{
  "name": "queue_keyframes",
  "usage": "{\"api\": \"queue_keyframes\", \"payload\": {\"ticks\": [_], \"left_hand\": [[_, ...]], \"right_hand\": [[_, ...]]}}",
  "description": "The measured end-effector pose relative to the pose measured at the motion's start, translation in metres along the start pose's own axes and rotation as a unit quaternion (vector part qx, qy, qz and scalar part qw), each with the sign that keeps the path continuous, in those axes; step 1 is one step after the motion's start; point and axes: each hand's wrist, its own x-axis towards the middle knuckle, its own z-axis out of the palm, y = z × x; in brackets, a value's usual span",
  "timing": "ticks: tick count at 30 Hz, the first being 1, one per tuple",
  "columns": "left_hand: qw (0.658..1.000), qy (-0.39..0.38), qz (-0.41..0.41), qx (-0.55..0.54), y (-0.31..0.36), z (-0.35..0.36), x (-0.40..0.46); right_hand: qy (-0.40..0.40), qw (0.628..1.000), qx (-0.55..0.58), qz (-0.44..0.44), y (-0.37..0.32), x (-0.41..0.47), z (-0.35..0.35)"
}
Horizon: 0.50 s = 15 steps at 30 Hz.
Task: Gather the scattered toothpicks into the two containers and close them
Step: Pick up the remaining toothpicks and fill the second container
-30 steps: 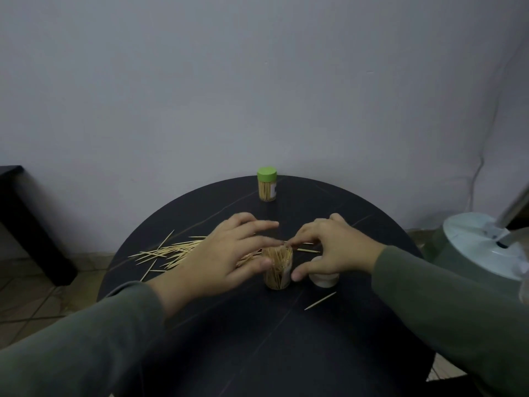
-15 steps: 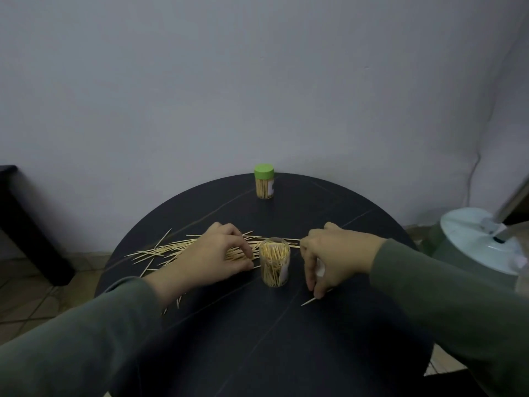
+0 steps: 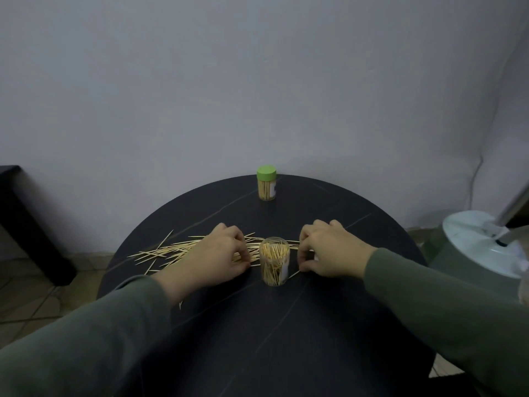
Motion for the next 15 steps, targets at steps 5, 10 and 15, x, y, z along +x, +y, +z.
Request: {"api": "queue_keyframes", "payload": {"ticks": [5, 10, 15], "left_hand": [[0.999, -0.004, -0.004, 0.033, 0.0, -0.003, 0.001], [0.999, 0.002, -0.013, 0.04, 0.001, 0.001, 0.007], [0.999, -0.011, -0.011, 0.052, 0.002, 0.007, 0.015]], "right_hand": [[0.013, 0.998, -0.043, 0.048, 0.003, 0.005, 0.001], [0.027, 0.997, -0.025, 0.072, 0.004, 0.015, 0.005], [0.017, 0.995, -0.031, 0.097, 0.006, 0.032, 0.009]]}}
